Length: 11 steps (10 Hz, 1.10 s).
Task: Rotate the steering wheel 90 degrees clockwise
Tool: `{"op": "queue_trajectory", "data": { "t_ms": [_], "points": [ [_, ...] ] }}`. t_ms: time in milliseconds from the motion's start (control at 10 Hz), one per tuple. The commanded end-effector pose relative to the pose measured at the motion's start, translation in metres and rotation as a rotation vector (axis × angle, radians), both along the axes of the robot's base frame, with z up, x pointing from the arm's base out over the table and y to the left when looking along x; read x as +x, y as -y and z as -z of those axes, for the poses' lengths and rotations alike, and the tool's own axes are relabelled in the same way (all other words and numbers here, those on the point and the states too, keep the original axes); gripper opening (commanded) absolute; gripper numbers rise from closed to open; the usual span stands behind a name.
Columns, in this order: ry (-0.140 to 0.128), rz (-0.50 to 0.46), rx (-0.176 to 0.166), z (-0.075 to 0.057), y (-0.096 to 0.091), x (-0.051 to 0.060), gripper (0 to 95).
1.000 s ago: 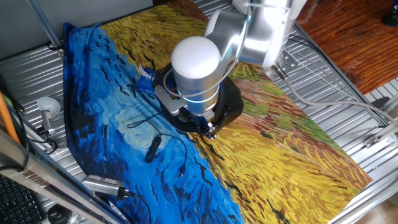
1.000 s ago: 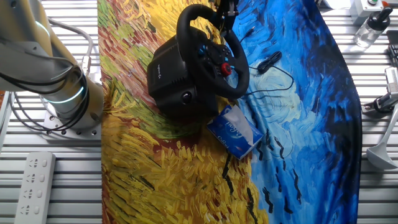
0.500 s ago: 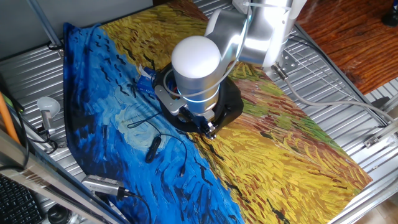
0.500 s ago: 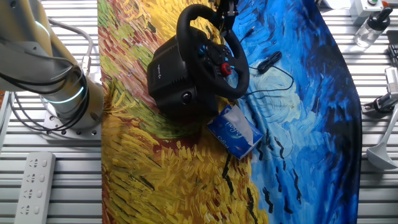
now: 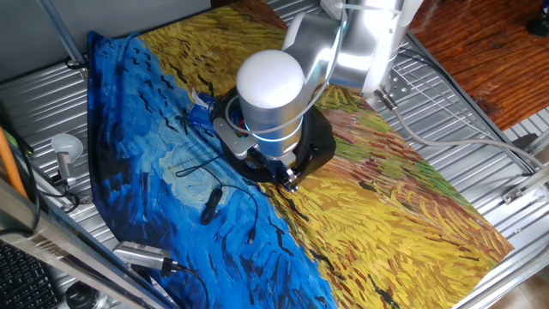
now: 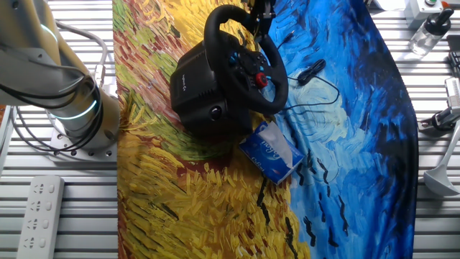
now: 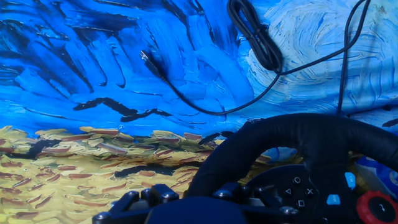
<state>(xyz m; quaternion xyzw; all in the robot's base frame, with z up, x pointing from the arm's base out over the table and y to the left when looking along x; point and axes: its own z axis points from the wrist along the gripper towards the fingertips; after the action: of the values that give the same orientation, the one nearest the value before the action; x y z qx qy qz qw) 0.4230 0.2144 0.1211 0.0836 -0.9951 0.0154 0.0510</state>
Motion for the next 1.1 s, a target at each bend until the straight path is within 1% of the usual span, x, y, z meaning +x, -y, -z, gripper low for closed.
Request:
{"op": "queue_trajectory", "data": {
  "t_ms": [100, 500, 600, 1000, 1100],
  "points": [
    [-0.064, -0.053, 0.053, -0.039, -0.013, 0.009, 57.0],
    [-0.065, -0.067, 0.051, -0.039, -0.013, 0.009, 57.0],
    [-0.067, -0.068, 0.053, -0.041, -0.014, 0.009, 57.0],
    [-0.104, -0.079, 0.067, -0.060, -0.017, 0.008, 57.0],
    [-0.116, -0.080, 0.075, -0.068, -0.018, 0.007, 57.0]
  ]
}}
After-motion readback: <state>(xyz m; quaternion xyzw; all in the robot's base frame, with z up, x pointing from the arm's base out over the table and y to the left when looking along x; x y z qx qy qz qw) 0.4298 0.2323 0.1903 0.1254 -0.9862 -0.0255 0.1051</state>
